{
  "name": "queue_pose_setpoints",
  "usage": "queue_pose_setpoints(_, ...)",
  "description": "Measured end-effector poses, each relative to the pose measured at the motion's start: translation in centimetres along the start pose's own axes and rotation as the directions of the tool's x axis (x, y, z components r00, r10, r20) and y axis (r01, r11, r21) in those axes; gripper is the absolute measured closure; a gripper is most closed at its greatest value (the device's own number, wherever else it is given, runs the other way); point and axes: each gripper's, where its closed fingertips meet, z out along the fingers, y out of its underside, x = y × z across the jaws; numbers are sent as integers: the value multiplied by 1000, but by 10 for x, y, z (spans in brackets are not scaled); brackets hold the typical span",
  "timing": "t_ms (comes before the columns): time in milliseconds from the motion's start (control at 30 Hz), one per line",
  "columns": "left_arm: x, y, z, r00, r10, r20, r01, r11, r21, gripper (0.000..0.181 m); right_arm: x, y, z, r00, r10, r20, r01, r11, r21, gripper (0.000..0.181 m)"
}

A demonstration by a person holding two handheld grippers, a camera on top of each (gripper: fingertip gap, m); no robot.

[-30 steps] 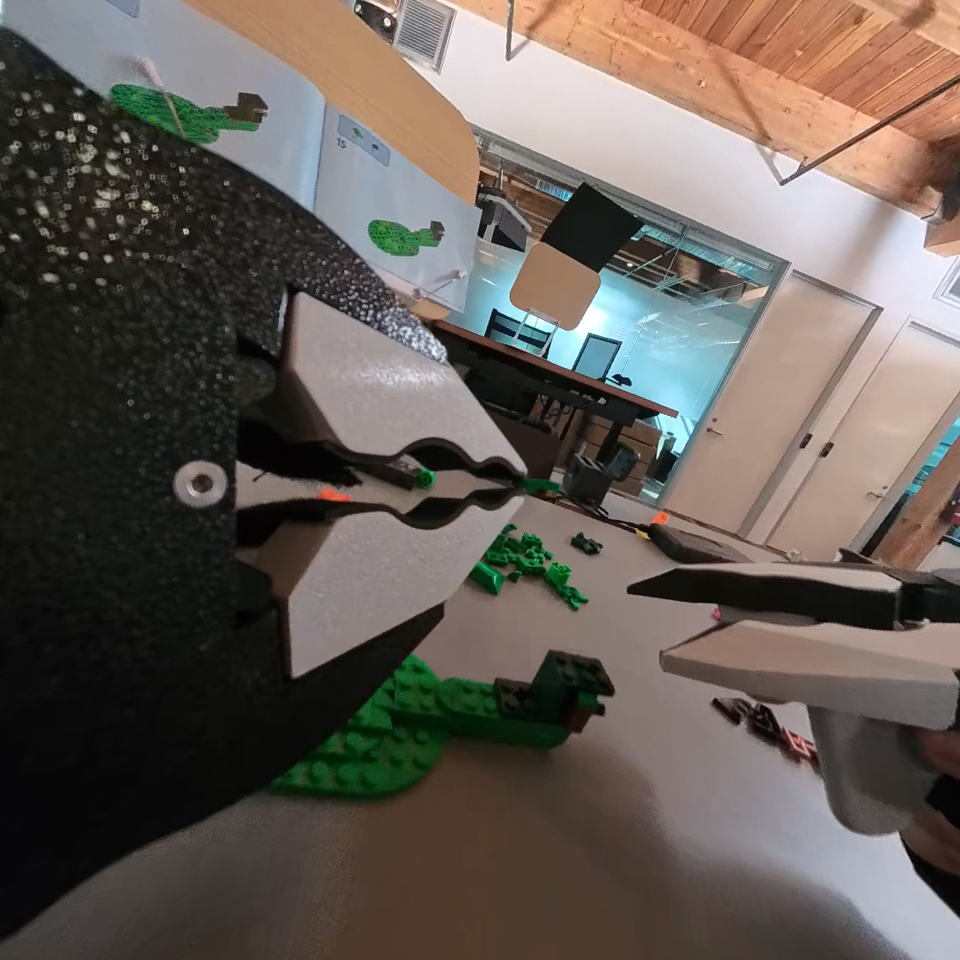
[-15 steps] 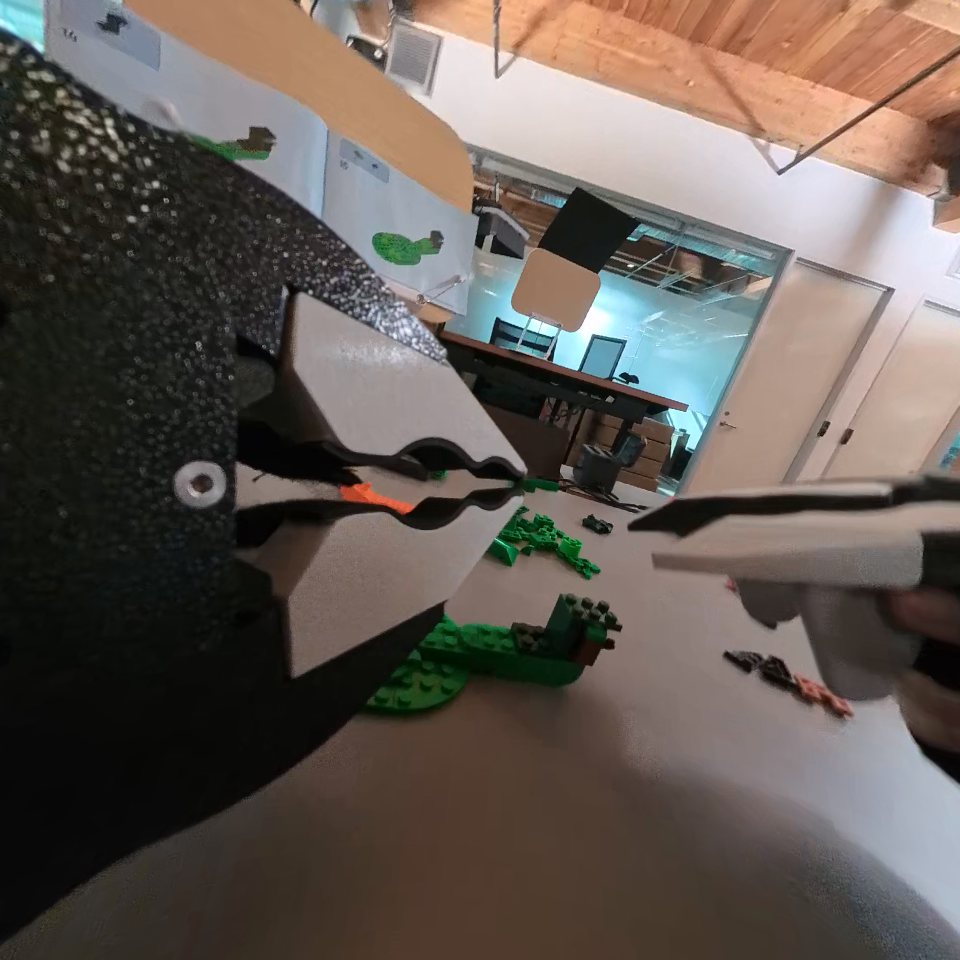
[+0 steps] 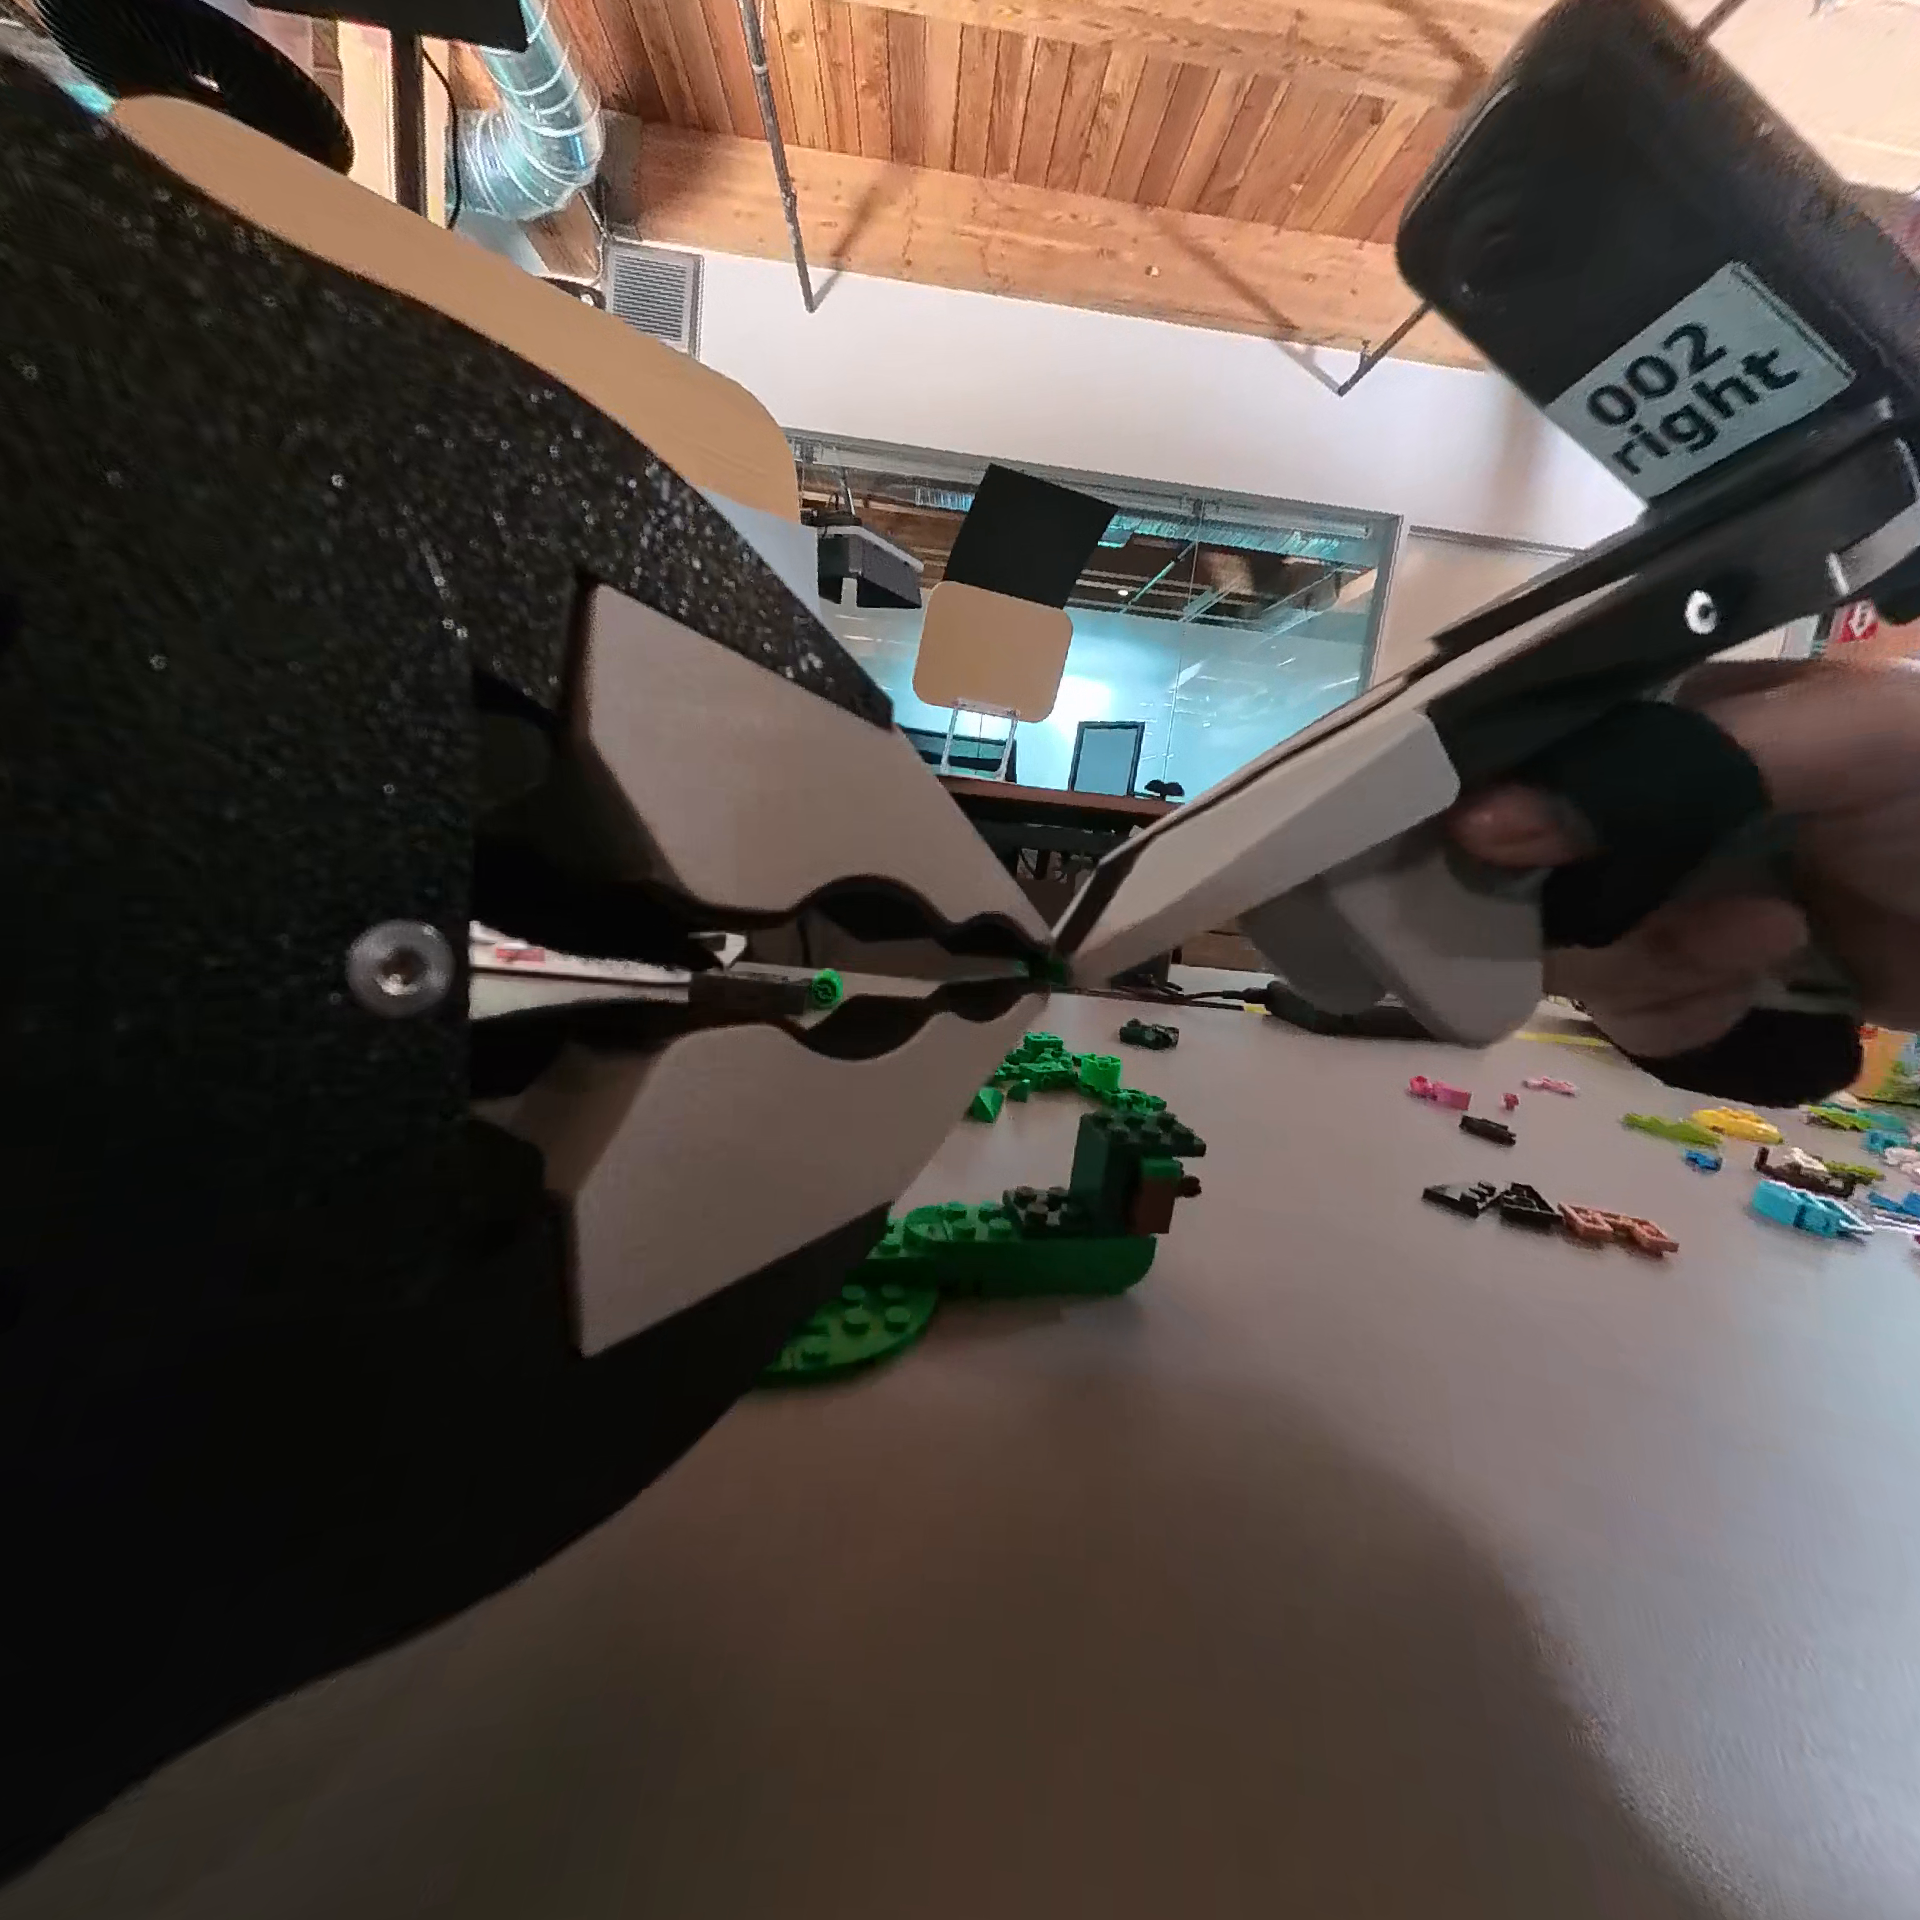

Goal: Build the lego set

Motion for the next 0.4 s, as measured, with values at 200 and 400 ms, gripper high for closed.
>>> queue_pose_setpoints(200,0,1,-1,1000,19,-5,-19,1000,-3,180,1,2,1,1000,-24,7,25,999,-39,167)
queue_pose_setpoints(400,4,2,-1,999,-18,-46,18,1000,14,181,1,5,5,998,-40,39,43,995,-93,167)
